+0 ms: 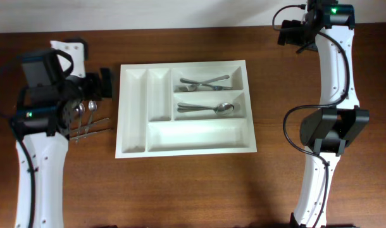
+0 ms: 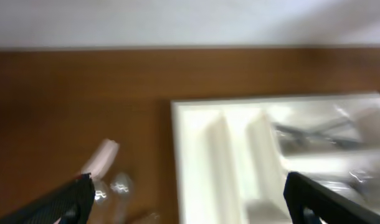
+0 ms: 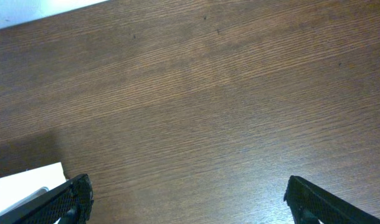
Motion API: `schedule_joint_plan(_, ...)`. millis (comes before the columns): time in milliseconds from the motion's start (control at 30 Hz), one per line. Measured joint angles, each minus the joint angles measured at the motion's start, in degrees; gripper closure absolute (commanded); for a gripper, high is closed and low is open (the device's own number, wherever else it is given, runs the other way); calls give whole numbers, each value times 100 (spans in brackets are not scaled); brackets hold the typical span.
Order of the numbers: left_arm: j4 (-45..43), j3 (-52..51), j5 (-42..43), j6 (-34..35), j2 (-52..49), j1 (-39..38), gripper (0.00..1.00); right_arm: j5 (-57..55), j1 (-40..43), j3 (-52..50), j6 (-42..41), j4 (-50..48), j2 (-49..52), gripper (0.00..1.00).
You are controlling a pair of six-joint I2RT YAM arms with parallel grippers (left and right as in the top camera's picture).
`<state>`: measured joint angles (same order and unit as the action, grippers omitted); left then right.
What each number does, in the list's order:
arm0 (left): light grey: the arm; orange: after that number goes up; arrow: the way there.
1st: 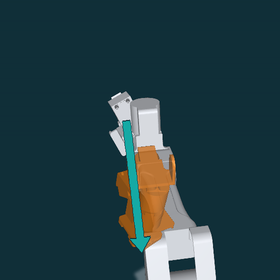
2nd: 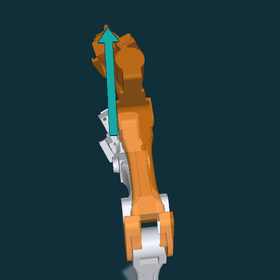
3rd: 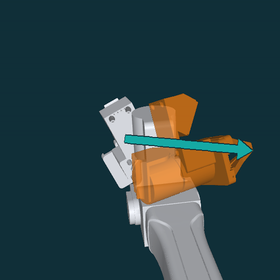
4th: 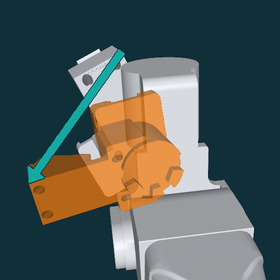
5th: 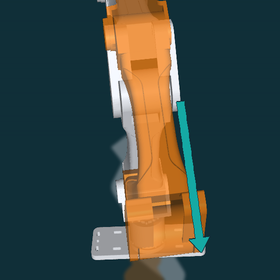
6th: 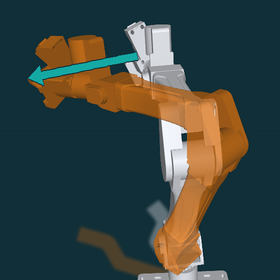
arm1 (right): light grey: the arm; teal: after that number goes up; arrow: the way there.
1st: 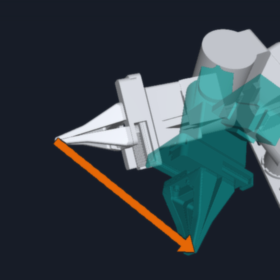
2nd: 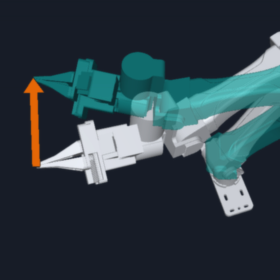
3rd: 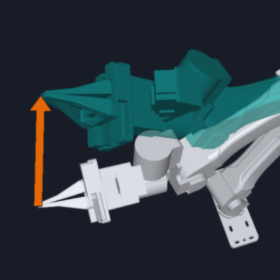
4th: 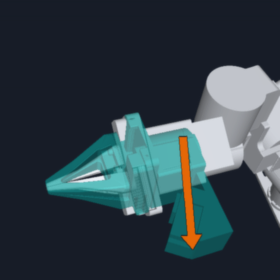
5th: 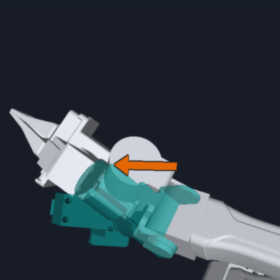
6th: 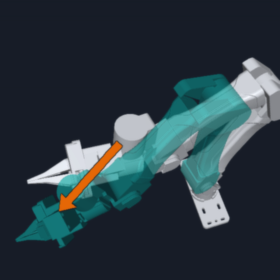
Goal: Pack container
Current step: 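Raise the left gripper and move it over the left cutlery pile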
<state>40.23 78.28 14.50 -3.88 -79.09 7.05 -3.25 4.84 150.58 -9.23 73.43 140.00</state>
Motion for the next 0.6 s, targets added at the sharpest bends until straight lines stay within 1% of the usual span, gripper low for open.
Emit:
schedule_joint_plan(167,634,0,1231,-2,-118,0,1,0,0,0,0,0,0,1)
schedule_joint_plan(267,1067,7,1757,0,-118,0,1,0,0,0,-4,0,0,1)
schedule_joint_plan(400,1342,9,2107,0,-118,0,1,0,0,0,-4,0,0,1)
schedule_joint_plan(433,1349,9,2159,0,-118,0,5,0,0,0,-2,0,0,1)
schedule_joint_plan(500,1335,9,2214,22,-118,0,5,0,0,0,-2,0,0,1)
schedule_joint_plan(600,1213,11,1939,481,-118,7,5,0,0,0,-2,0,0,1)
